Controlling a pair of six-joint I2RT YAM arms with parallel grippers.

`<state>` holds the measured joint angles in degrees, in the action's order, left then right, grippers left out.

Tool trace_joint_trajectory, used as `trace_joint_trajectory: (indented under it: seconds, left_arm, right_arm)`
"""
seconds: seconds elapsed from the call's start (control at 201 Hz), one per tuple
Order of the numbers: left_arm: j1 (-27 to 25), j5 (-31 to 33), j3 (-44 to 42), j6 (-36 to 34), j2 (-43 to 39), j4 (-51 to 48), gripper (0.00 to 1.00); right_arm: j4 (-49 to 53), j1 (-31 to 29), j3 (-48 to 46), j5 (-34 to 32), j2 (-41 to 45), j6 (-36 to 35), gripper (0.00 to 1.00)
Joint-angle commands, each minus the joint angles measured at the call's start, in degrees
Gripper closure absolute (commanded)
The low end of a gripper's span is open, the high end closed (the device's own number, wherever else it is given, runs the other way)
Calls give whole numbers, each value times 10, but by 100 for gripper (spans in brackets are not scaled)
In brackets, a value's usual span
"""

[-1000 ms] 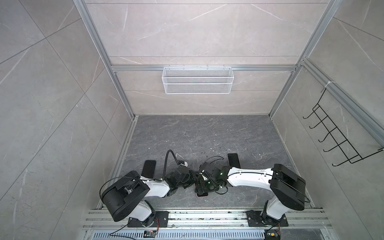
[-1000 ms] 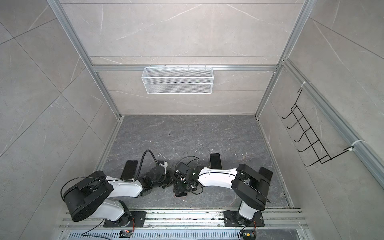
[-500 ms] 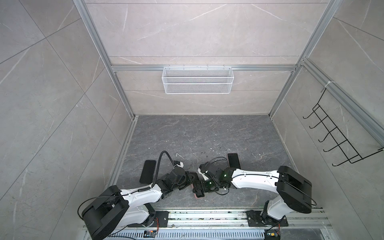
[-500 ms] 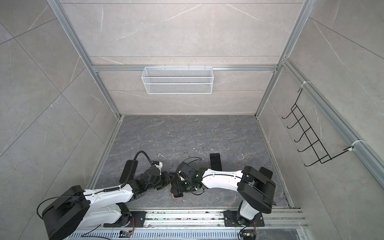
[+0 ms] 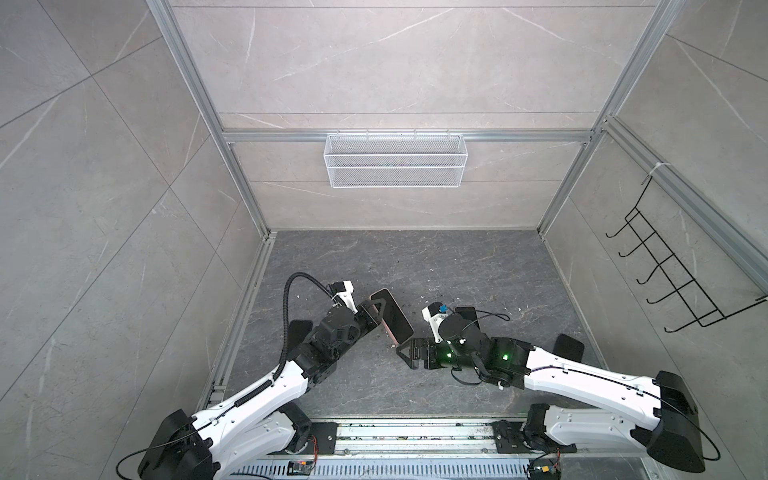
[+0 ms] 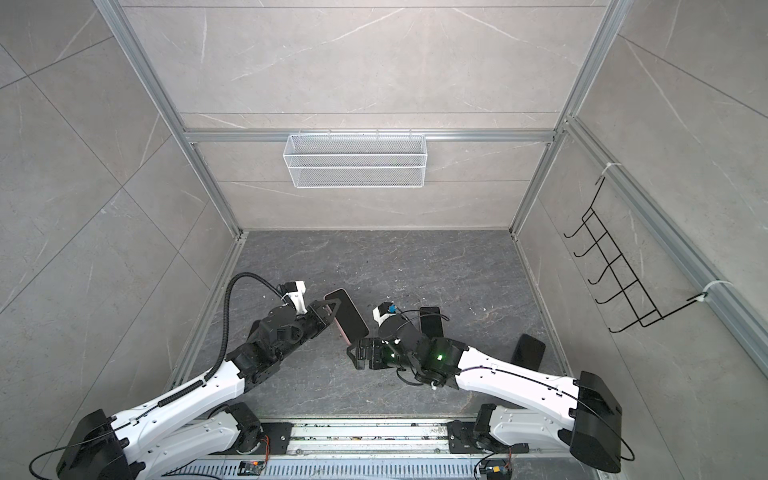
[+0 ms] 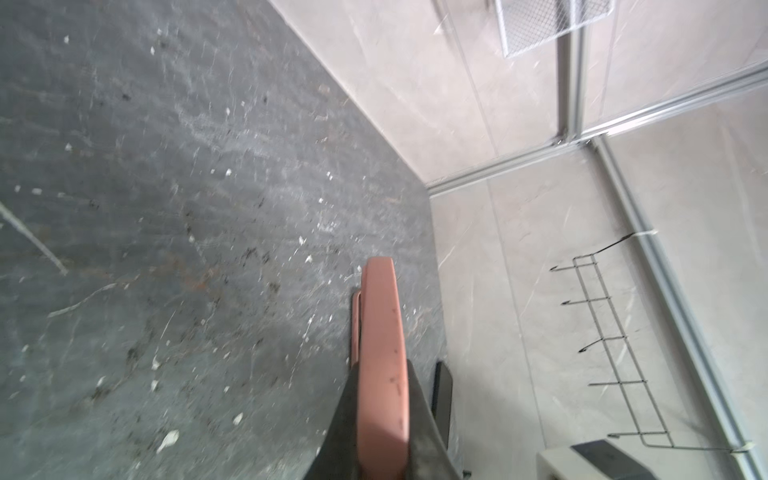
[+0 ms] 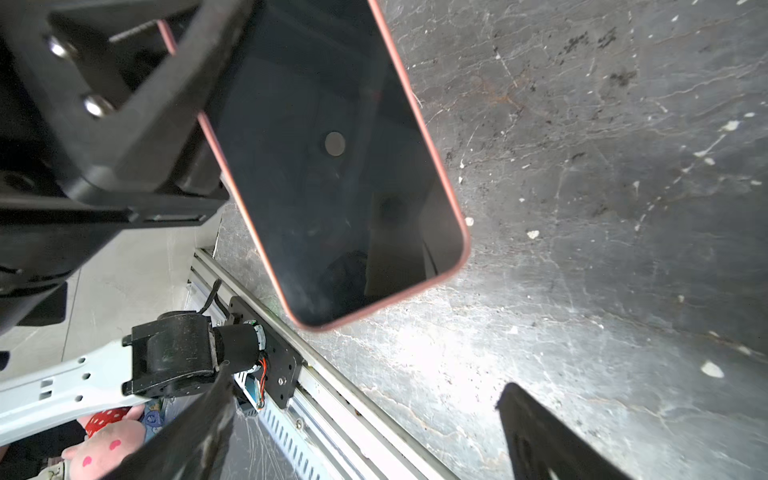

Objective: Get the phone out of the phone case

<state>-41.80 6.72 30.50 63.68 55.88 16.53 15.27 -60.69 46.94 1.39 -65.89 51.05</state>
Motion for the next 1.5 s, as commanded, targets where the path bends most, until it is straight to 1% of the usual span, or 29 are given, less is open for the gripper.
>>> trace_joint_trajectory:
  seconds: [0.0, 0.08, 0.154, 0.219, 0.299, 0.503, 0.677, 0.757, 0.787, 0.921, 1.096, 1.165, 1.494]
  left_arm:
    - [14, 27, 2, 2, -3, 122, 100]
    - [15, 49, 3, 8, 1, 174, 100]
    - [15, 74, -3, 23, 8, 235, 100]
    - [15, 93, -6, 38, 13, 282, 100]
    - [14, 111, 1, 53, 13, 308, 100]
    - [14, 130, 1, 126, 32, 378, 100]
    - [11, 138, -13, 181, 44, 411, 100]
    - [10, 139, -19, 189, 38, 409, 100]
    - [10, 140, -22, 191, 35, 407, 100]
    - [9, 142, -35, 202, 28, 408, 100]
    - [7, 145, -44, 207, 25, 409, 100]
    - [6, 147, -44, 206, 25, 410, 100]
    - [4, 152, -45, 205, 27, 407, 100]
  right_arm:
    - [-32, 1, -21, -24, 44, 21, 0]
    - [-89, 1, -42, -27, 74, 35, 0]
    - [-165, 1, -65, -25, 93, 48, 0]
    - [-234, 1, -82, -24, 100, 57, 1]
    - [-303, 2, -91, -24, 97, 60, 2]
    - [-448, 10, -90, -28, 43, 68, 9]
    - [-570, 37, -96, -12, -25, 96, 17]
    - [-595, 50, -97, -11, -43, 99, 23]
    - [-610, 55, -100, -8, -49, 117, 25]
    - [-666, 78, -117, -2, -66, 139, 33]
    - [-687, 88, -106, 24, -84, 142, 47]
    - [-695, 88, -104, 33, -93, 145, 48]
    - [-719, 88, -108, 54, -115, 161, 62]
